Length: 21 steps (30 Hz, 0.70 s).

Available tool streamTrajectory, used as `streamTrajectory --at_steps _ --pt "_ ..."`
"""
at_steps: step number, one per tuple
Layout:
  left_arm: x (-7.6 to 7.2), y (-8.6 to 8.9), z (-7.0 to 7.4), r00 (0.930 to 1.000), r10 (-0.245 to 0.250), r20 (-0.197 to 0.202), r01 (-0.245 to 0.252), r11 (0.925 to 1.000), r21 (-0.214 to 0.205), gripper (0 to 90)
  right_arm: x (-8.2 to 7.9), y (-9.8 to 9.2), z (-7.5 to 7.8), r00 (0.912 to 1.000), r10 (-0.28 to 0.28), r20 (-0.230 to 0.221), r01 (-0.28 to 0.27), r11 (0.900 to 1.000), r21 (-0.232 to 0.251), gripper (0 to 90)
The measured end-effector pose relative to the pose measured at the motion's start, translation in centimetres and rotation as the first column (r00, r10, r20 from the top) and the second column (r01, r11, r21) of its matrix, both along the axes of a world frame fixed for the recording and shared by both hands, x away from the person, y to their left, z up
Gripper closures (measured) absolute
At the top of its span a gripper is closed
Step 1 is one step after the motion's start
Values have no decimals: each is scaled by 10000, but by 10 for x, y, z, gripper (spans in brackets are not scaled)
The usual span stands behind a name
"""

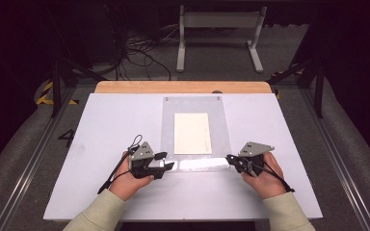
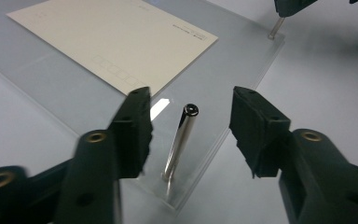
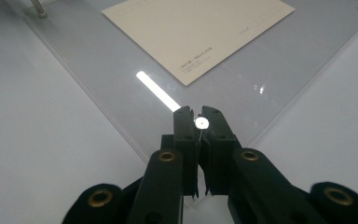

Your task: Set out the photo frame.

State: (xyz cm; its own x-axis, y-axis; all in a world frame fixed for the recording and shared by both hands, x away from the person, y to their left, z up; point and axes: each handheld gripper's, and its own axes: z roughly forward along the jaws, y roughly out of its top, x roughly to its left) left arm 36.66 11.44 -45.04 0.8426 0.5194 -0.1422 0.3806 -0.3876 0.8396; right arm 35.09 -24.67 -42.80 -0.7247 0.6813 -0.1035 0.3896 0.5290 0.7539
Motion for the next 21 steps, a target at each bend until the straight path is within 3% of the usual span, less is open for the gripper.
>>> streamTrajectory --at_steps 4,6,8,13,15,21 --pt "2 0 0 9992 -334 -239 335 9994 63 529 -3 1 -1 9995 174 261 -168 9996 -232 851" --pt "1 4 4 9989 -310 -347 301 9992 -259 484 -5 0 -3 9985 328 446 -315 9991 -281 851" --pt "1 6 5 9991 -321 -280 312 9991 -294 421 -6 0 -4 9978 361 557 -345 9990 -297 851" --pt "-2 13 18 9999 86 -103 -92 9982 -587 358 -11 0 -7 9937 583 961 -535 9972 -523 848" --pt "0 18 23 9993 382 11 -380 9964 -753 346 -14 1 -8 9895 730 1246 -630 9946 -827 845" --pt "8 28 23 9953 951 -206 -965 9916 -863 330 -21 -1 -14 9800 944 1752 -781 9921 -977 845"
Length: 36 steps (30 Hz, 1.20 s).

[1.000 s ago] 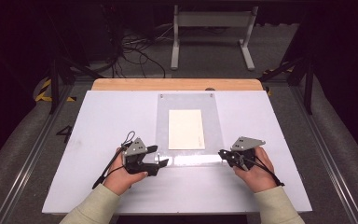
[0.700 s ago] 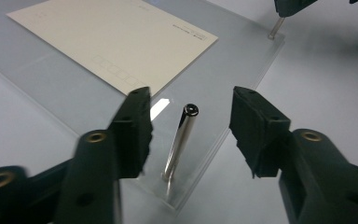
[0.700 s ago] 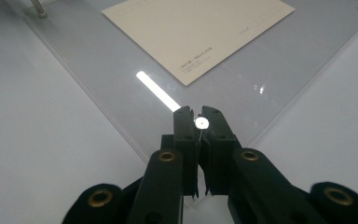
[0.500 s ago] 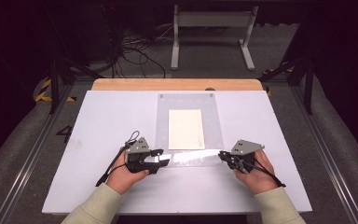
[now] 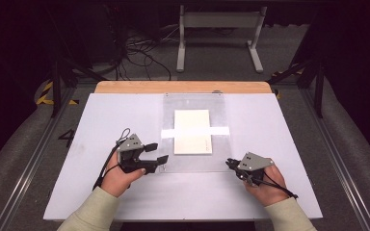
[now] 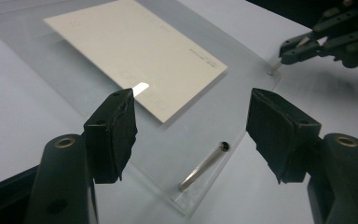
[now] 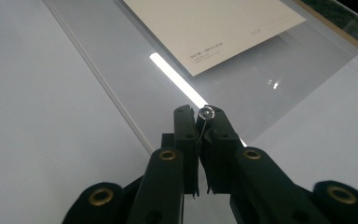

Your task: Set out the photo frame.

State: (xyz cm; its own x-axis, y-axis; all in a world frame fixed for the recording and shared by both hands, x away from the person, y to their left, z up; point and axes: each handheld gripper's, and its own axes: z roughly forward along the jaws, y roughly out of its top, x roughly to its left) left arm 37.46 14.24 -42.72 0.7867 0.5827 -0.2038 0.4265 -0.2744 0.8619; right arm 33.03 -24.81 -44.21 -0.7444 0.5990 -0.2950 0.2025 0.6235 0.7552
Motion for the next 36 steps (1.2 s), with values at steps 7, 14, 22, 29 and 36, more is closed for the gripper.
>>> streamTrajectory --at_steps 7,14,22,29,36 --pt "5 3 1 9988 481 62 -480 9987 -160 253 -8 -3 -17 9975 57 705 -4 9973 -737 836" --pt "13 4 -2 9966 825 -81 -826 9964 -189 222 -15 -12 -27 9940 278 1060 -83 9836 -1800 900" --pt "9 3 -4 9996 287 -14 -287 9995 140 216 -14 -20 -18 9994 -337 94 337 9994 -52 781" --pt "-5 -23 -10 9916 -1044 768 933 9863 1363 385 -20 -26 1 9983 -450 375 409 9939 1027 728" --pt "-2 -29 -17 9774 -1665 1301 1352 9659 2208 850 -22 -30 9 9975 -466 525 392 9902 1344 723"
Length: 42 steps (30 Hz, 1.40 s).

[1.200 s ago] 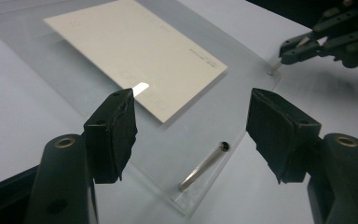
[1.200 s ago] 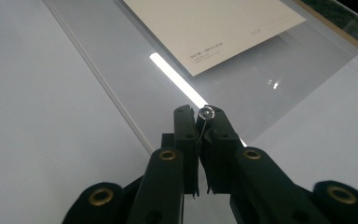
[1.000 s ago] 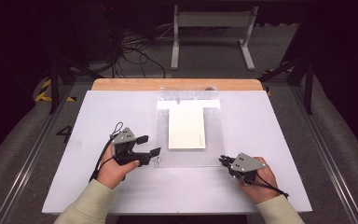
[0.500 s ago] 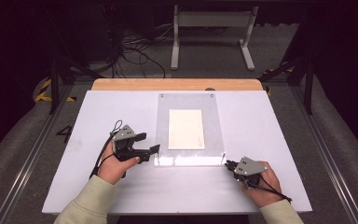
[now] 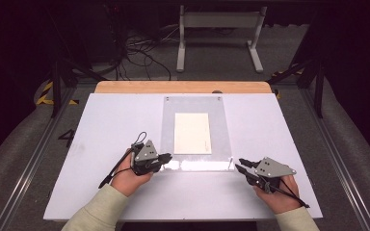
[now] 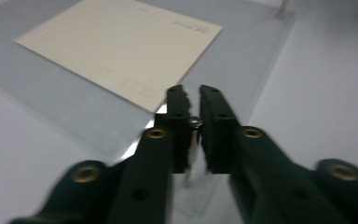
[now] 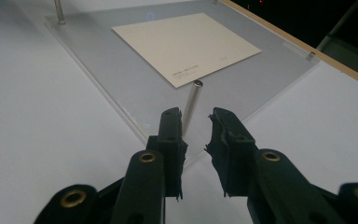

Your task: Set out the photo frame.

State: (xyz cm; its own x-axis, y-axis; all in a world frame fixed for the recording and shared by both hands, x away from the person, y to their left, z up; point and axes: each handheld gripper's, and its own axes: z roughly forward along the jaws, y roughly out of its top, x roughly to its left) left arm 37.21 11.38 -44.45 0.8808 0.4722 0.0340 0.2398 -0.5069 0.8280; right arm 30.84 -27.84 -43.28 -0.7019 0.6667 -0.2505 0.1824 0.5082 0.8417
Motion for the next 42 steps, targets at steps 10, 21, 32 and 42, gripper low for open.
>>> streamTrajectory --at_steps 10,21,32,42 --pt "-6 0 -6 9875 -786 1365 732 9963 440 844 0 1 5 9999 31 133 -31 10000 -14 727" --pt "-24 -8 -9 9210 -1280 3679 485 9748 2177 802 2 -4 16 9993 -94 365 87 9998 180 742" --pt "-38 -12 -13 8627 -1557 4811 87 9558 2938 786 7 -1 22 9991 -20 412 9 9996 267 745" --pt "-61 -17 -22 7733 -2077 5990 -525 9206 3870 784 26 4 44 9998 27 221 -38 9989 473 736"
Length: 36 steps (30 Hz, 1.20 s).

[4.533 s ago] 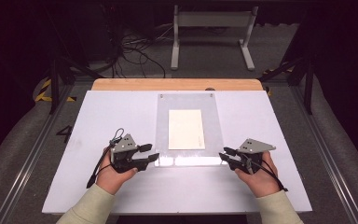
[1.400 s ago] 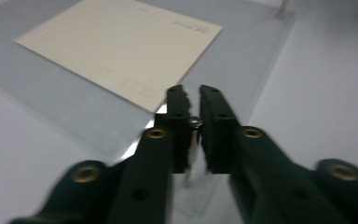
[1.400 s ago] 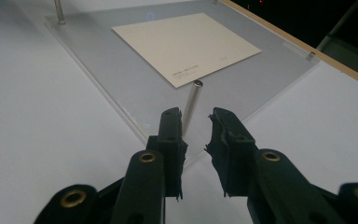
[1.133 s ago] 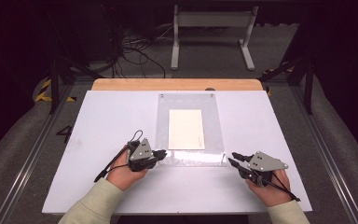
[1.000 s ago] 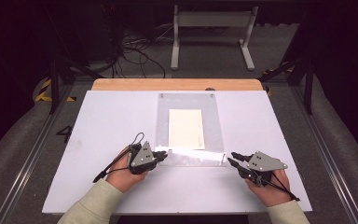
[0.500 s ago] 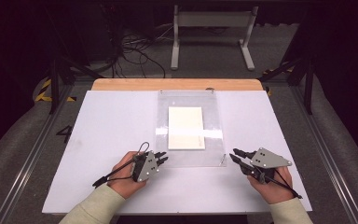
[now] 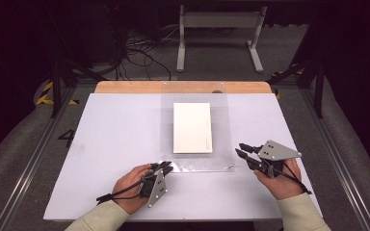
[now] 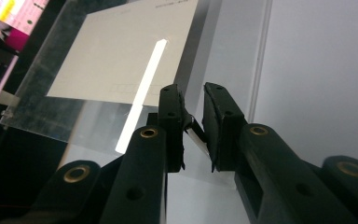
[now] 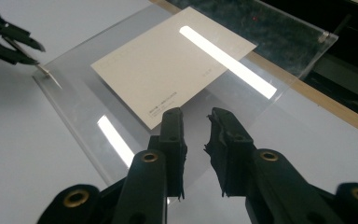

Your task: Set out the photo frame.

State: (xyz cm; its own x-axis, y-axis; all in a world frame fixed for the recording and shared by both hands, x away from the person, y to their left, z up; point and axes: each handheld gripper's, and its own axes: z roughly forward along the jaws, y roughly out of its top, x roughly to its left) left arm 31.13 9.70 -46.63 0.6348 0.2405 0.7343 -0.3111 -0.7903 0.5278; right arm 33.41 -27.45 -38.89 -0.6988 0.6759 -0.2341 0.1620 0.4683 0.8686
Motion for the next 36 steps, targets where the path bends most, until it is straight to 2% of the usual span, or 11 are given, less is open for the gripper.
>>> streamTrajectory --at_steps 4,10,13,19,21,24,26,32,33,34,36 --pt "-6 0 -2 9991 -153 387 138 9992 385 804 11 0 12 9999 -92 -131 94 9999 124 731" --pt "-18 1 -8 9978 -437 503 396 9961 792 848 24 2 26 9995 -75 -299 85 9994 340 697" --pt "-23 0 -10 9939 -583 937 446 9889 1416 851 30 2 38 9995 -105 -302 124 9978 645 656" --pt "-24 0 -10 9954 -316 902 190 9903 1377 852 36 -2 65 9993 -124 -343 180 9853 1696 499" --pt "-24 -1 -12 9957 -249 892 142 9928 1193 852 37 -2 69 9992 -162 -359 222 9846 1732 492" --pt "-26 -1 -12 9933 -300 1115 133 9890 1476 852 44 0 79 9983 -292 -495 379 9822 1841 454" --pt "-27 -2 -12 9915 -425 1227 205 9843 1754 851 53 1 86 9976 -310 -614 423 9806 1916 440" --pt "-28 -3 -14 9906 -364 1320 141 9860 1659 851 80 1 101 9917 -375 -1232 671 9670 2458 372" --pt "-27 -3 -13 9902 -458 1322 212 9832 1814 851 85 2 102 9900 -399 -1355 737 9643 2545 363" --pt "-28 -3 -14 9906 -349 1320 129 9864 1637 851 90 2 104 9885 -432 -1451 796 9635 2556 359" --pt "-28 -3 -14 9896 -392 1388 140 9839 1780 851 100 3 106 9845 -555 -1666 970 9627 2526 356"
